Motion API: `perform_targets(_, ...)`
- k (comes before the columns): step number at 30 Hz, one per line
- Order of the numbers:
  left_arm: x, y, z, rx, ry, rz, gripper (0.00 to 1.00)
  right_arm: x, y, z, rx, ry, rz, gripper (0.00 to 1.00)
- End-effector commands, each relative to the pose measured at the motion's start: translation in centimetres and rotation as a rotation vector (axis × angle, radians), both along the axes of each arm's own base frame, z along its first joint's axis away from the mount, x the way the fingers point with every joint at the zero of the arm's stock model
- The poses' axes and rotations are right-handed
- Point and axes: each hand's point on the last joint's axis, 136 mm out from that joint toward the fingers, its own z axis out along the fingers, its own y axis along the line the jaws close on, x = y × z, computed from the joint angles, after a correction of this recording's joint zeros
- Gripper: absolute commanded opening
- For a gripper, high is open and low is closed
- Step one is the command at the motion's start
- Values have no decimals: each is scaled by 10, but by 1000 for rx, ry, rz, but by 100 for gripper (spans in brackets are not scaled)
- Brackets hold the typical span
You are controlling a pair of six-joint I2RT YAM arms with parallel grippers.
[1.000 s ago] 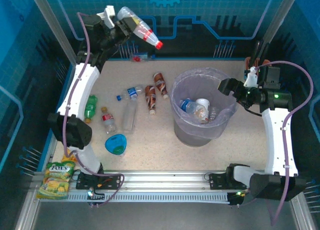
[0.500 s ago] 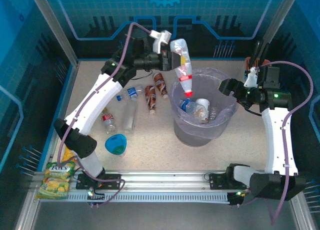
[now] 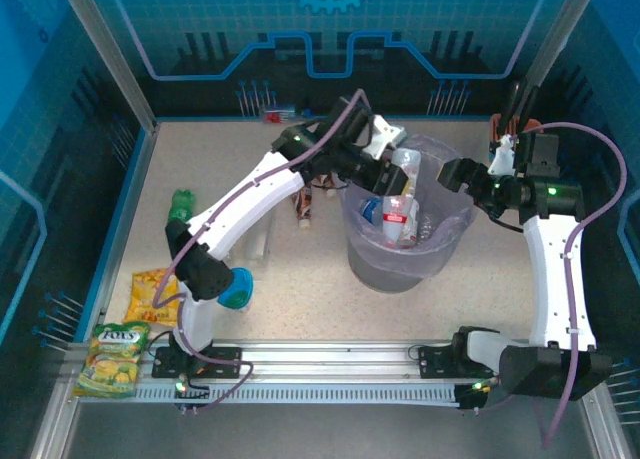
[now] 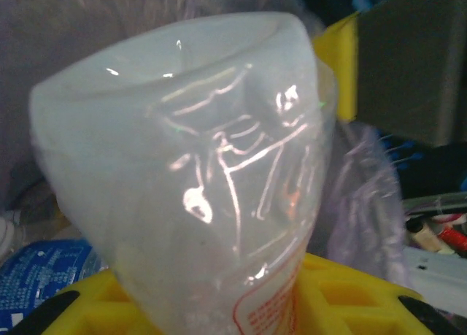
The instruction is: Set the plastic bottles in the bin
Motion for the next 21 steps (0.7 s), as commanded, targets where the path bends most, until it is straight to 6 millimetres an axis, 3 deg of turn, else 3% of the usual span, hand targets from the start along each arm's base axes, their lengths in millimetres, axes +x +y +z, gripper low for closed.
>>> perform_targets(1, -6, 6, -22, 114, 6, -14, 40, -6, 1, 3, -24, -7, 16, 91)
perform_targets(5, -10, 0, -40, 153, 29, -32, 52, -5, -1, 0, -32, -2, 10, 91)
perform_targets(10, -7, 0, -35, 143, 8, -14, 68, -5, 0, 0, -31, 2, 15, 93)
perform_targets(21, 9, 20, -13, 185, -125, 68, 79, -8, -3, 12, -68, -16, 19, 94)
